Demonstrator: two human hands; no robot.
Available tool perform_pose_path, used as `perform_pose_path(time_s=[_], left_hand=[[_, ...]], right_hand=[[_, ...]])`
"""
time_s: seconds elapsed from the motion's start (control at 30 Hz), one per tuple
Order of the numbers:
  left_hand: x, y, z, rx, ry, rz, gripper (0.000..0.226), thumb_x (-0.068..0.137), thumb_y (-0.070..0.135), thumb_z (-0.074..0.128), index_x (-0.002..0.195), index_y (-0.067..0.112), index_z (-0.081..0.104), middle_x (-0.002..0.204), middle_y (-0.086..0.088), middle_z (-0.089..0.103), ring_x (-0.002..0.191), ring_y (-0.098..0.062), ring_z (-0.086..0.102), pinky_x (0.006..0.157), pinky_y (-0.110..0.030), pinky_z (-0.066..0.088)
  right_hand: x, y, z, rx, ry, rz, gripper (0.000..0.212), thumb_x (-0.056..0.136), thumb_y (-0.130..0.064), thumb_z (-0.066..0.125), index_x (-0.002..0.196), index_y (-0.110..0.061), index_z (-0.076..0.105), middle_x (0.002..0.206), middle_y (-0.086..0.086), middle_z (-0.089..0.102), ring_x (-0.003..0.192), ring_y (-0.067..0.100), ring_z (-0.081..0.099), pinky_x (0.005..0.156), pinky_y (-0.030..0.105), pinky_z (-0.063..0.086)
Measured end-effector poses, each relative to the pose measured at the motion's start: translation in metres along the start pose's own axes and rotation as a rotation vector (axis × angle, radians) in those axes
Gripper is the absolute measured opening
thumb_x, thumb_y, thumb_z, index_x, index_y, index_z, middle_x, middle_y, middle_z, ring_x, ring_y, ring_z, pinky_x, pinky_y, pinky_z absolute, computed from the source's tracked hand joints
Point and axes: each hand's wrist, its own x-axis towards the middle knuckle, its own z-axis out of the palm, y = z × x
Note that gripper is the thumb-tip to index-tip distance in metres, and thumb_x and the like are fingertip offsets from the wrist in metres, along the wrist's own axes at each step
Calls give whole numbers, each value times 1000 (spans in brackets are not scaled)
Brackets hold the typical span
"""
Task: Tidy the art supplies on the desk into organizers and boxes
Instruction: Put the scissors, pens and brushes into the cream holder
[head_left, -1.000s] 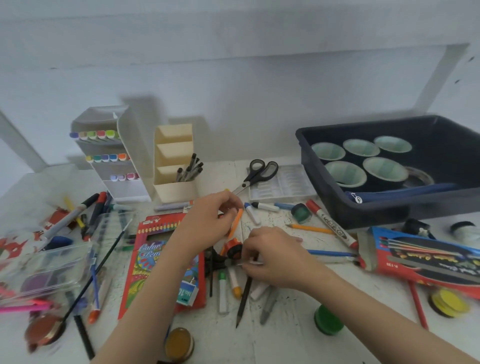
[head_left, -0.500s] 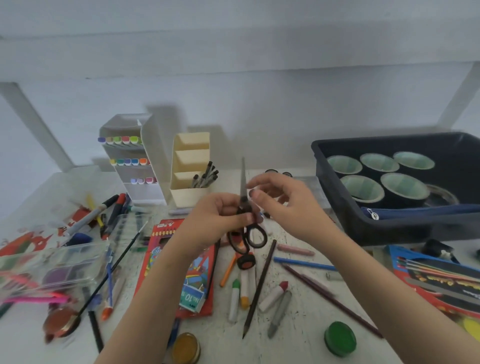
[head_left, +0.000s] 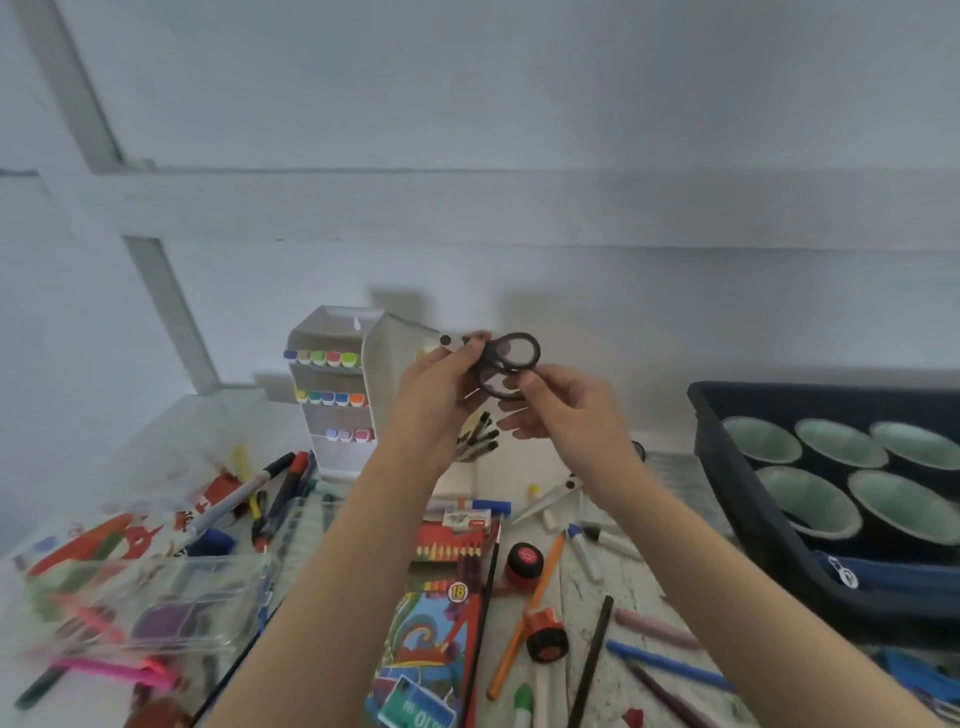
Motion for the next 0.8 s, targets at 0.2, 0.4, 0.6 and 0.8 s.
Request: perform_pose_path(time_s=[0.2,0.4,0.6,0.8], left_hand=[[29,2,-17,-118,167,-159,29,94,5,48,123,1,52,111,-12,65,106,-24,60,81,-29,49],[42,-7,-48,-139,227,-198,40,96,3,44,136,1,43,121,-15,60,114,-26,56,85,-31,47],[51,-17,-58,-149,238,-205,33,96,3,43,129,5,48,115,-15,62,106,-27,60,75,-28,50],[58,-21,-53,-96,233,-196,22,96,4,45,116,10,52,108,-11,65,100,-21,62,74,-27,51]], right_hand=[[61,-4,5,-467,158,-282,15,95,-15,51,92,-18,66,80,-6,67,73,9,66,70,21,51],[91,20,2,-838,9,-339,16,92,-12,52,94,-16,67,80,-5,65,66,0,50,59,9,34],[108,36,21,-832,44,-362,9,92,-16,54,97,-18,62,86,-4,62,71,6,49,63,18,35],[123,36,28,-814,25,-409,22,94,-16,51,112,-19,65,93,-1,62,82,10,51,69,21,36]])
